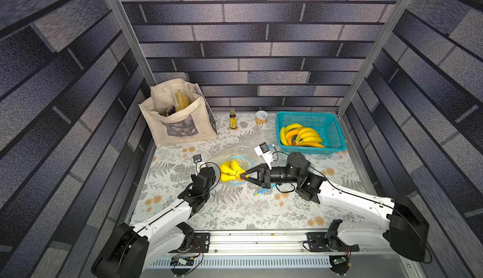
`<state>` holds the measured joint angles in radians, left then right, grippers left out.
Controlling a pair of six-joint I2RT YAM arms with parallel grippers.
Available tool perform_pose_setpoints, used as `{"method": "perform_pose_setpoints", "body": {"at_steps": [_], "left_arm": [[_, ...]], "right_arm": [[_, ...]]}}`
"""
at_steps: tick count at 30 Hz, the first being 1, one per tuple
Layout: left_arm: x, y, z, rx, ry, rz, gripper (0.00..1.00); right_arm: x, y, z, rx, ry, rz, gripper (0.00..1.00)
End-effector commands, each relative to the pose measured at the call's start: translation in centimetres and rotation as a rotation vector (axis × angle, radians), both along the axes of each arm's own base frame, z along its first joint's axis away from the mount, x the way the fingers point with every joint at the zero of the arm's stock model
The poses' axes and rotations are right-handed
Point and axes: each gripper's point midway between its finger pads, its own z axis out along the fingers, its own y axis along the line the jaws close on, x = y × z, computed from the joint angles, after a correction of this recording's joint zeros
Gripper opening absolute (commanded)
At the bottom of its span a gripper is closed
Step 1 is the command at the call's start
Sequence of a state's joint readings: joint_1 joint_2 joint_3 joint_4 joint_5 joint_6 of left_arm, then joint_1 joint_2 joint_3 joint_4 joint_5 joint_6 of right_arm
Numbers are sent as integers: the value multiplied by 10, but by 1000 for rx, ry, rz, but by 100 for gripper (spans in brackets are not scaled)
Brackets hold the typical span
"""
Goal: Open the zip-top bag and take out the banana
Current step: Pick up the banana from the zipper food storage bag.
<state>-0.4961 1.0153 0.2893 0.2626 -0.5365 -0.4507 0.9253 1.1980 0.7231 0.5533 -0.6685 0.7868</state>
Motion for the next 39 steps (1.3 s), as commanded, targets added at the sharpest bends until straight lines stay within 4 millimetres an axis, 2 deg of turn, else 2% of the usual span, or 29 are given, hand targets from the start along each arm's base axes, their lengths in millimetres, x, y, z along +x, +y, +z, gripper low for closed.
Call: {"method": "perform_pose_setpoints", "body": {"at_steps": [1, 6, 8, 10, 13, 17, 19, 22, 25, 28, 34, 39], "left_arm": [[8, -3, 6, 7, 12, -32, 8], [13, -11, 12, -51, 0, -70, 8], [13, -14, 17, -70, -9, -85, 9], [11, -16, 26, -82, -29, -94, 10], [3, -4, 45, -108, -83, -61, 18], [-18, 22, 61, -173, -148, -9, 43], [-29, 34, 62, -206, -172, 19, 51], [-41, 45, 65, -265, -208, 38, 62], [-45, 46, 66, -331, -222, 47, 71], [-39, 39, 67, -399, -221, 15, 79], [-21, 15, 83, -564, -247, -97, 86], [-16, 13, 90, -722, -221, -117, 90]], "right_arm": [[-34, -21, 32, 122, -55, 116, 0], [-34, -46, 84, 371, -141, 19, 0], [-31, -44, 95, 422, -128, 25, 0], [-30, -34, 93, 423, -96, 73, 0], [-22, -25, 72, 348, -70, 84, 0], [-16, -35, 47, 227, -113, 28, 0], [-21, -43, 49, 207, -156, 28, 0], [-19, -51, 47, 161, -203, -25, 0], [-16, -52, 48, 160, -207, -42, 0], [-13, -48, 49, 183, -194, -37, 0], [-9, -43, 45, 190, -184, -27, 0], [-1, -46, 41, 169, -190, -48, 0]]}}
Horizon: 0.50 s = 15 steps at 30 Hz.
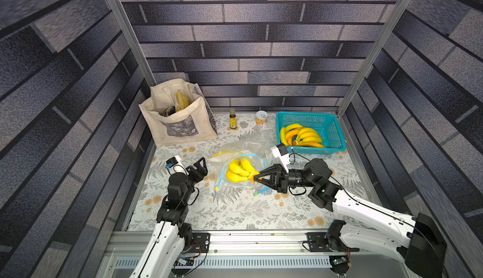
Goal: Open the zip-top bag and take out the banana
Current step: Pick up the banana from the zipper food storage bag.
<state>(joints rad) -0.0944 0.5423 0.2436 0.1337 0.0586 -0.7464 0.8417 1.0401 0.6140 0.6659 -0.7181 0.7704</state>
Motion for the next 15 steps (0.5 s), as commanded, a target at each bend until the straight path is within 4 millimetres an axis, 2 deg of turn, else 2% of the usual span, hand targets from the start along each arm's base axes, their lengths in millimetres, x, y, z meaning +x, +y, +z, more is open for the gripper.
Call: {"method": "perform_pose_setpoints", "body": {"at_steps": [1, 7, 11, 15], "left_arm": [[2, -10, 20, -173, -20, -74, 91], [4, 7, 14, -475, 75, -34, 100], [7, -6, 15, -513, 144, -91, 100], [8, -18, 27, -513, 167, -128, 100]], "right_arm": [[5, -7, 13, 40, -65, -20, 0], [15, -12, -2, -7, -91, -27, 0], [14, -10, -3, -19, -113, 0, 0], [17, -7, -7, -20, -119, 4, 0]]}}
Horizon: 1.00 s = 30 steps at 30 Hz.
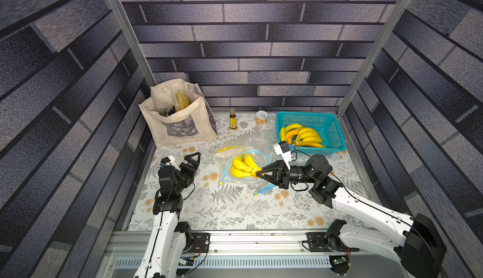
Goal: Open the zip-top bag and take out the banana
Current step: Pick up the banana from the zipper food storage bag.
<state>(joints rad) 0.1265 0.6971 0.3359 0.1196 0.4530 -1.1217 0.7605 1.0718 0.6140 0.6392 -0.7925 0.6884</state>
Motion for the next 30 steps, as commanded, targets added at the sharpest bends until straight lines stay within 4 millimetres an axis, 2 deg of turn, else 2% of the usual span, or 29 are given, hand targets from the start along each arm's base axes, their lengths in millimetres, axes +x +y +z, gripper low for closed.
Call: {"method": "perform_pose_setpoints", "body": {"at_steps": [1, 9, 15, 22, 25, 27, 30], "left_arm": [[-2, -18, 24, -56, -10, -73, 100], [-1, -41, 44, -47, -17, -139, 100], [2, -58, 37, -39, 0, -178, 96], [5, -63, 55, -27, -50, -177, 94], [5, -65, 60, -25, -63, -180, 87], [6, -67, 60, -25, -64, -186, 78], [9, -68, 60, -22, -78, -180, 51]], "right_arm": [[-1, 1, 10, 30, -74, 23, 0], [5, 5, 16, 56, -111, 15, 0], [10, 9, 29, 110, -137, 15, 0], [14, 14, 24, 110, -138, 22, 0], [16, 15, 25, 109, -154, 14, 0], [17, 16, 28, 119, -158, 16, 0], [17, 17, 30, 138, -148, 24, 0]]}}
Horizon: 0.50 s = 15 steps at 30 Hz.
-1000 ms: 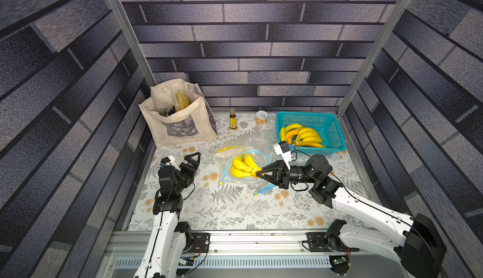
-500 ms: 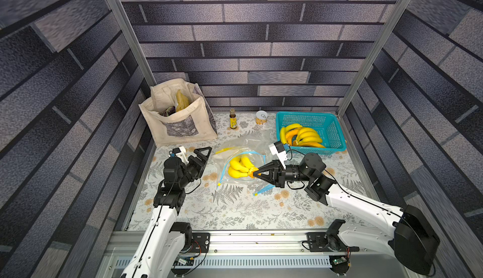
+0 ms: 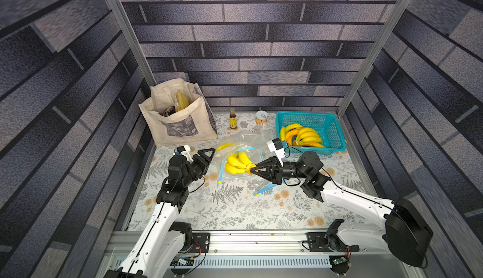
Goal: Open the zip-top bag and take out the banana
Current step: Pick up the banana from the zipper food storage bag.
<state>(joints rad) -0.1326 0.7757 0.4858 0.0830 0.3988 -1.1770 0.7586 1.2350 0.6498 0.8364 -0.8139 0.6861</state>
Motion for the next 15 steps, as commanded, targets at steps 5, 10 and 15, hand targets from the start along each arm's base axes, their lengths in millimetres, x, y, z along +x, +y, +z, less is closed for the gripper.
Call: {"method": "perform_pose_setpoints", "body": {"at_steps": [5, 10, 15], "left_arm": [[10, -2, 21, 3, -82, 14, 27], [9, 3, 21, 7, -93, 37, 0], [10, 14, 6, 27, -80, 99, 0]], "right_arm": [[-1, -3, 34, 121, -83, 11, 0], [-1, -4, 36, 128, -81, 9, 0], [-3, -4, 36, 137, -62, 27, 0]]}}
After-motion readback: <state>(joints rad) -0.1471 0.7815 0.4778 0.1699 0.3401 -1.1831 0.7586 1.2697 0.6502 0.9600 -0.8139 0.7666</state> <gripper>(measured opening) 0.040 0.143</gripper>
